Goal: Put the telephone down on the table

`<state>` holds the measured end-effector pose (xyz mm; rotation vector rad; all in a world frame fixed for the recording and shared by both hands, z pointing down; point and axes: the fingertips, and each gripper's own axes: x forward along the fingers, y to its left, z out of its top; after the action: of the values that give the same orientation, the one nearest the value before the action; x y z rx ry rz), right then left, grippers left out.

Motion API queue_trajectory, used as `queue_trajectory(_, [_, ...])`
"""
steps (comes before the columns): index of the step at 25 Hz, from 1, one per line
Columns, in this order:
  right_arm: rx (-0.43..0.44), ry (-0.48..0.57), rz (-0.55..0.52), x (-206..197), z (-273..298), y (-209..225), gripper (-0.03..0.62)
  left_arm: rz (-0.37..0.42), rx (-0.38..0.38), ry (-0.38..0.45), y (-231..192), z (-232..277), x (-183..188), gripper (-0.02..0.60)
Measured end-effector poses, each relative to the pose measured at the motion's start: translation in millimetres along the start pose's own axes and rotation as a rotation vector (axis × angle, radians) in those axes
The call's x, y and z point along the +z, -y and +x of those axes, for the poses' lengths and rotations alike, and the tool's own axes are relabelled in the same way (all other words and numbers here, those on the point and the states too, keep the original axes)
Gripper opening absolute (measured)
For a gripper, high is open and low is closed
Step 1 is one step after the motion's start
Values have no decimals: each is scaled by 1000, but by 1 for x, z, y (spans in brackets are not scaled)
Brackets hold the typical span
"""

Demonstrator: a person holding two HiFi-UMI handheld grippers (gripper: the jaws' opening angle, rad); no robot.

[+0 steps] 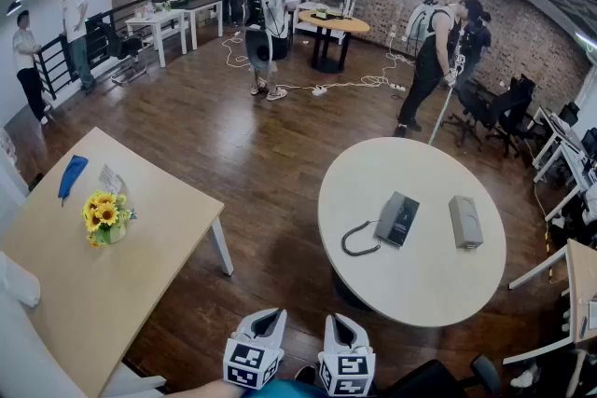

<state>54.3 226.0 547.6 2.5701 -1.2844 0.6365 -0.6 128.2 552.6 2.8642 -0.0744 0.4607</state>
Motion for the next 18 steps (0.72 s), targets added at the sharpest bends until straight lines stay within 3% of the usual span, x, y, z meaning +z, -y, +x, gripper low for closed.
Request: queue_trajectory(18, [14, 11, 2, 0, -2, 12, -6, 10, 12, 1, 12, 8, 0, 14])
